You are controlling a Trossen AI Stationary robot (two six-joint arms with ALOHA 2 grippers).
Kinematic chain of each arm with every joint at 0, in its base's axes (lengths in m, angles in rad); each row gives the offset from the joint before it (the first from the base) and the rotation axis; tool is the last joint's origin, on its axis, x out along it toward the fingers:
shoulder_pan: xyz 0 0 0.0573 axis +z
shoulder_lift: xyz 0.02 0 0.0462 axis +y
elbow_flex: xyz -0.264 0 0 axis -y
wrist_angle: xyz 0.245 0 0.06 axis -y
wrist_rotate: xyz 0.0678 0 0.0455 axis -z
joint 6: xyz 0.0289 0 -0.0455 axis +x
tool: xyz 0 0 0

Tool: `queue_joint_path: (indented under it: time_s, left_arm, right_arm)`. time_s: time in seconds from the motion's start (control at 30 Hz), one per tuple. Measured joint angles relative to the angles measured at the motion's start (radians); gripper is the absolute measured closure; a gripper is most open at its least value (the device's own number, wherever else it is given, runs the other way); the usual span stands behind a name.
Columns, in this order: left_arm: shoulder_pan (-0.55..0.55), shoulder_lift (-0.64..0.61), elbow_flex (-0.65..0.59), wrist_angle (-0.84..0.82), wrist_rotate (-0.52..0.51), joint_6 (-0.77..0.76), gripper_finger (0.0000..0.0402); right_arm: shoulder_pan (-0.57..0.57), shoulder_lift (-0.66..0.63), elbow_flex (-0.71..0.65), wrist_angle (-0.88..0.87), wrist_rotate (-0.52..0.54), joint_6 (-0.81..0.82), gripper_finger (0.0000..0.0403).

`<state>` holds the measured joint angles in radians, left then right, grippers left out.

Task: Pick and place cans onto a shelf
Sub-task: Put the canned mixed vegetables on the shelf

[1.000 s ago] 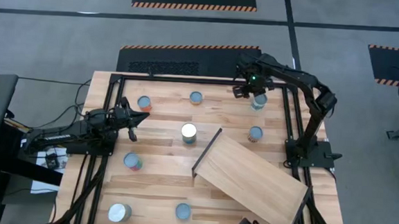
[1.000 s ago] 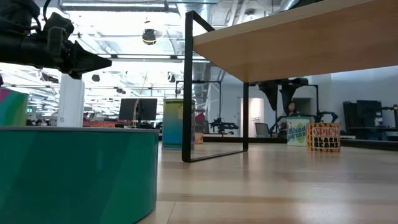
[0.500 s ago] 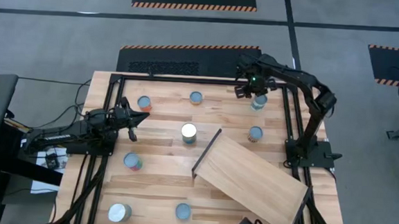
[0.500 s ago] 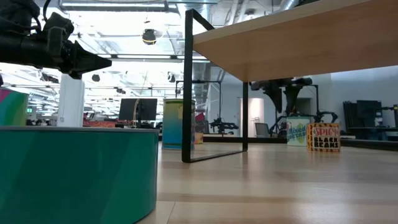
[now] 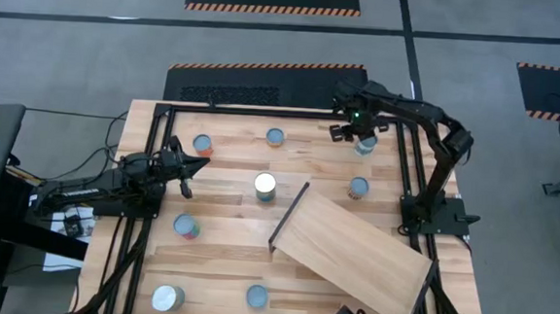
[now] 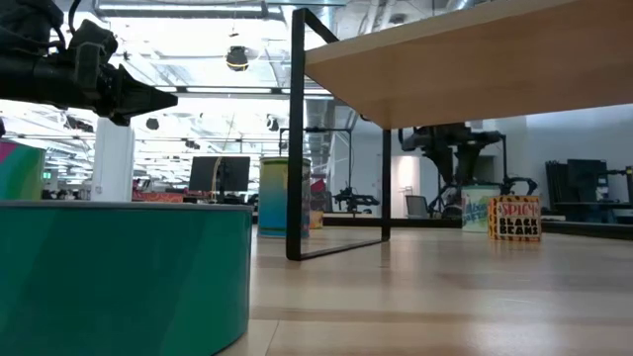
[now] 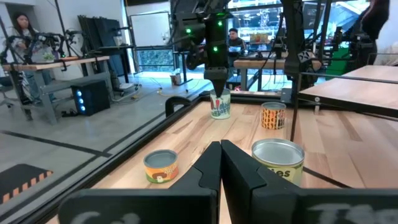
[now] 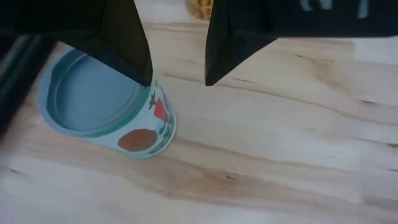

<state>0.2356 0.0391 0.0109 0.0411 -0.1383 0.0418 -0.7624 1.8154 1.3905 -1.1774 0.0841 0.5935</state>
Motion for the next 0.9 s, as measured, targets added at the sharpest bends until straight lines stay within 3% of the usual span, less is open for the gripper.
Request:
queue_joint_path:
  time_s: [0.5,0.9]
  left_arm:
    - [0.000,0.000,0.000,0.000,0.000,0.000,0.0401]
    - [0.000,0.000,0.000,0.000,0.000,-0.001,0.0401]
  right_arm:
    - [-0.001,0.008,0.097,-0.102,-0.006,-0.014,0.0215]
    - [-0.004,0.006,0.033,-0.100,0.050,0.027,0.0215]
